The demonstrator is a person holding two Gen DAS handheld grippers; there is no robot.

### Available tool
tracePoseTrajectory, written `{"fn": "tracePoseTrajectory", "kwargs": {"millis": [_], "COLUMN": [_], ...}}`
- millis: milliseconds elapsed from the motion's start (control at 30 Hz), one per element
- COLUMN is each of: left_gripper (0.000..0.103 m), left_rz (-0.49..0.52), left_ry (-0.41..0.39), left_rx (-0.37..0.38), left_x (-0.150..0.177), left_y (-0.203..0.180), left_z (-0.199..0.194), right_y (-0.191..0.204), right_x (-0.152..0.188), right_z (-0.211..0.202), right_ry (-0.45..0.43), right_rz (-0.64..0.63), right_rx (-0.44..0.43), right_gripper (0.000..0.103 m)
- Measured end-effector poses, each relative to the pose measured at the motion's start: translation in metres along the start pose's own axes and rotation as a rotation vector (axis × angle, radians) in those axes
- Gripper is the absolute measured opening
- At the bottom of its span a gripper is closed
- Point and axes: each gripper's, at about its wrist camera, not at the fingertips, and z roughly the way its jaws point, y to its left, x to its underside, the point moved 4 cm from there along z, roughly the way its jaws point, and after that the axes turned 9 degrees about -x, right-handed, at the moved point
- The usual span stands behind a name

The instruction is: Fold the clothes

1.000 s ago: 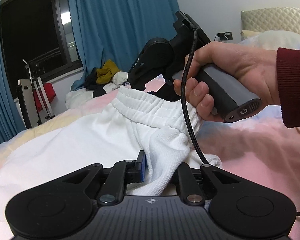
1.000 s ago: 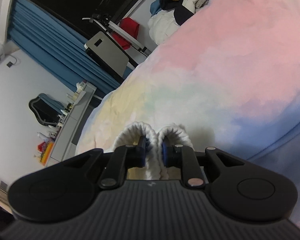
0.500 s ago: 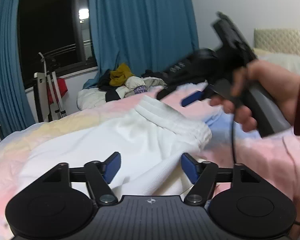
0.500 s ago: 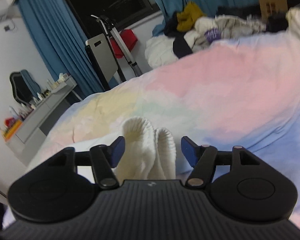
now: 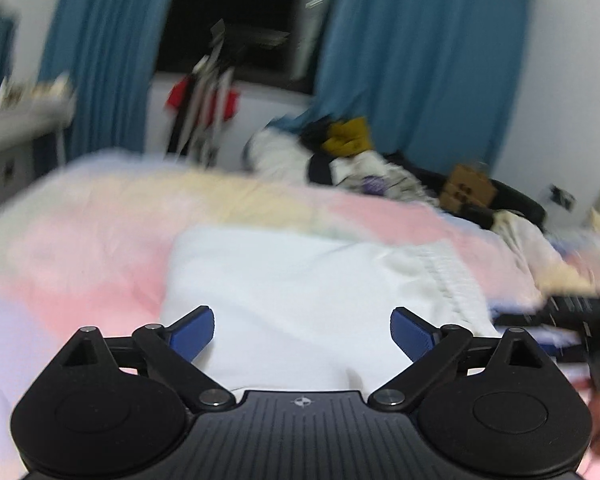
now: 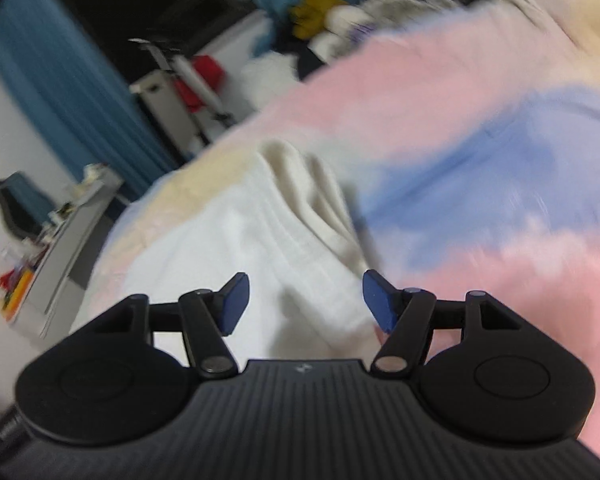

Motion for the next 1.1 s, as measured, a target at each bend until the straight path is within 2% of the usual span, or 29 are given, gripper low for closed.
{"fn": "tracePoseTrajectory", "kwargs": {"millis": [133,200,233,267,400,467,567,667,767,867,933,1033,1100], "left_gripper": [0.096,0.096,0.096,0.096,0.096,0.096,0.096,0.093,0.093,0.093,0.092,0.085,0.077], "left_rz": [-0.125,-0.169,-0.191,-0.206,-0.216,-0.234,-0.269,-0.303,-0.338,-0.341,-0.340,-0.335,-0.335], "left_ry": [0.087,0.116,0.130,0.144,0.186,0.204,0.219,0.235,0.245,0.256,0.256,0.241,0.229], "left_rx": [-0.069,-0.060,-0.055,-0.050,-0.039,-0.029,-0.016,0.000,0.008,0.006,0.005,0.008,0.002], "left_x": [0.002,0.002,0.002,0.003,0.008,0.011,0.016,0.019,0.018,0.020,0.021,0.018,0.018], "left_y": [0.040,0.051,0.057,0.061,0.068,0.071,0.076,0.077,0.081,0.082,0.082,0.081,0.080], "left_z": [0.018,0.024,0.028,0.030,0.040,0.043,0.046,0.052,0.061,0.069,0.073,0.079,0.079], "right_y": [-0.019,-0.025,-0.028,-0.031,-0.034,-0.032,-0.028,-0.012,-0.014,-0.034,-0.037,-0.027,-0.021], "right_x": [0.014,0.019,0.022,0.025,0.032,0.031,0.023,0.014,0.017,0.024,0.025,0.020,0.017], "right_z": [0.010,0.019,0.024,0.028,0.053,0.060,0.057,0.047,0.058,0.081,0.093,0.099,0.097], "right_ry": [0.037,0.054,0.060,0.066,0.114,0.111,0.077,0.021,0.059,0.127,0.136,0.132,0.120], "right_rz": [0.090,0.119,0.137,0.154,0.209,0.206,0.257,0.227,0.204,0.251,0.247,0.209,0.200], "right_rx": [0.036,0.043,0.044,0.045,-0.056,-0.090,-0.230,-0.344,-0.273,-0.201,-0.201,-0.223,-0.251], "right_gripper": [0.066,0.067,0.078,0.081,0.084,0.086,0.086,0.086,0.086,0.085,0.085,0.087,0.083]}}
